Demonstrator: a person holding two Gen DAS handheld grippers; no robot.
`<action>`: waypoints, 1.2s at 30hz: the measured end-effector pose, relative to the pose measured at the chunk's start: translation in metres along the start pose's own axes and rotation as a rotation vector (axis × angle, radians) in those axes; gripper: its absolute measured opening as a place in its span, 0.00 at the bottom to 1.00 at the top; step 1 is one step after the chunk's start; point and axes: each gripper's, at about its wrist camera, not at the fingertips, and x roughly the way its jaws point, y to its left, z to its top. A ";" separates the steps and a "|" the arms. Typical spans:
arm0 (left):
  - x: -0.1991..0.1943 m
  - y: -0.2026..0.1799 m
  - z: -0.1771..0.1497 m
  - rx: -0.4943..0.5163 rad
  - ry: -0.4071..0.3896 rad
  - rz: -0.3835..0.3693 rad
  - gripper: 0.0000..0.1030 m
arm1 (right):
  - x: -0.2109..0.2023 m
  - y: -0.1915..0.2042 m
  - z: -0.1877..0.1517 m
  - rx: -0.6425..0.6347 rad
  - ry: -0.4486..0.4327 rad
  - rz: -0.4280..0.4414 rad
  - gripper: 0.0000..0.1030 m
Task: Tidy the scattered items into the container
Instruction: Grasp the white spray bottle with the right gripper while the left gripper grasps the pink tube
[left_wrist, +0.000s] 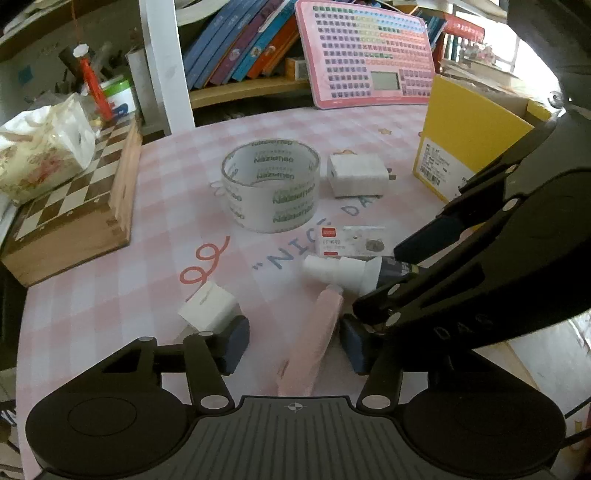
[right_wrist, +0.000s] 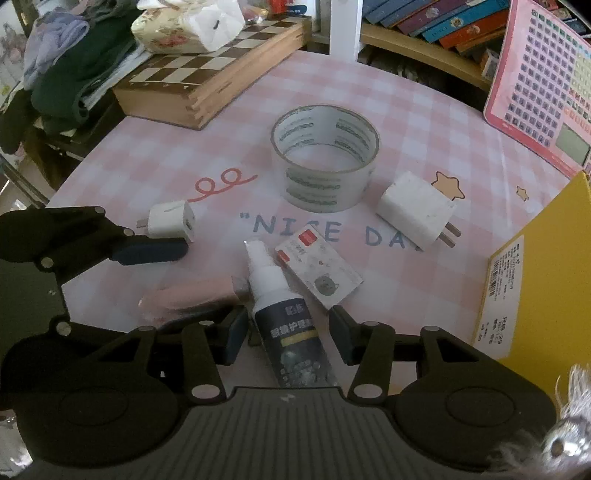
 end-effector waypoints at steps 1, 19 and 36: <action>0.000 0.000 0.000 0.002 -0.002 -0.003 0.45 | 0.001 -0.001 0.000 0.003 0.004 0.000 0.46; -0.034 0.004 -0.013 -0.125 -0.022 -0.010 0.13 | -0.011 0.000 -0.016 -0.004 -0.017 0.051 0.31; -0.104 -0.008 -0.024 -0.128 -0.116 0.018 0.13 | -0.070 0.017 -0.039 0.027 -0.167 0.071 0.30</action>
